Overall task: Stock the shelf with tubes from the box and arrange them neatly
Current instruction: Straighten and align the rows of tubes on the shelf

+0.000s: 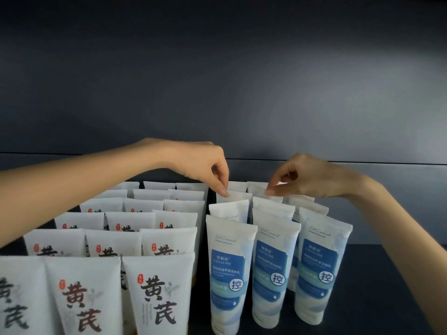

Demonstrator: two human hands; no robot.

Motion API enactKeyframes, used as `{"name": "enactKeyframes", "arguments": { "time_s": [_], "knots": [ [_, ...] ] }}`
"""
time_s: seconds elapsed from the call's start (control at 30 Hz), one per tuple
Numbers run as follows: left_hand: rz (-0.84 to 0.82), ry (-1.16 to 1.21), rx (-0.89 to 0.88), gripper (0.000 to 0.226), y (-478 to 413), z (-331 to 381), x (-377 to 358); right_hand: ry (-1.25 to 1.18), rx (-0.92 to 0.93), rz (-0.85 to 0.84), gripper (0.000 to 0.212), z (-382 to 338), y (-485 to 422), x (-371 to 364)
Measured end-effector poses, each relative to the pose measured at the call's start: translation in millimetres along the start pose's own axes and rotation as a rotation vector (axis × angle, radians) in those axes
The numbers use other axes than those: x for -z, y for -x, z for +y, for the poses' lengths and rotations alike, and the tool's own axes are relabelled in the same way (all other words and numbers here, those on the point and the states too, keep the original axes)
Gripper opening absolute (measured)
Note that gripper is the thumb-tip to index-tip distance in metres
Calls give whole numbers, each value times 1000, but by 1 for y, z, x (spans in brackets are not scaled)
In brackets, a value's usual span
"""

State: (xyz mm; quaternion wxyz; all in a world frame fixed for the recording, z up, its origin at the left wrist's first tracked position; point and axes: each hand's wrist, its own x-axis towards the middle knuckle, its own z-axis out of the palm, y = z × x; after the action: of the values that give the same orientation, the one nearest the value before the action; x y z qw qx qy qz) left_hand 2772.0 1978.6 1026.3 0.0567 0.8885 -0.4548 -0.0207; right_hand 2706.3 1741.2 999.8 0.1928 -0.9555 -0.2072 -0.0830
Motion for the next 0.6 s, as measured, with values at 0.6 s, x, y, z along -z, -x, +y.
{"name": "enactKeyframes", "arguments": {
  "time_s": [0.6],
  "knots": [
    [155, -132, -11, 19, 3, -7, -10, 7, 60, 3, 13, 10, -4, -1]
  ]
}}
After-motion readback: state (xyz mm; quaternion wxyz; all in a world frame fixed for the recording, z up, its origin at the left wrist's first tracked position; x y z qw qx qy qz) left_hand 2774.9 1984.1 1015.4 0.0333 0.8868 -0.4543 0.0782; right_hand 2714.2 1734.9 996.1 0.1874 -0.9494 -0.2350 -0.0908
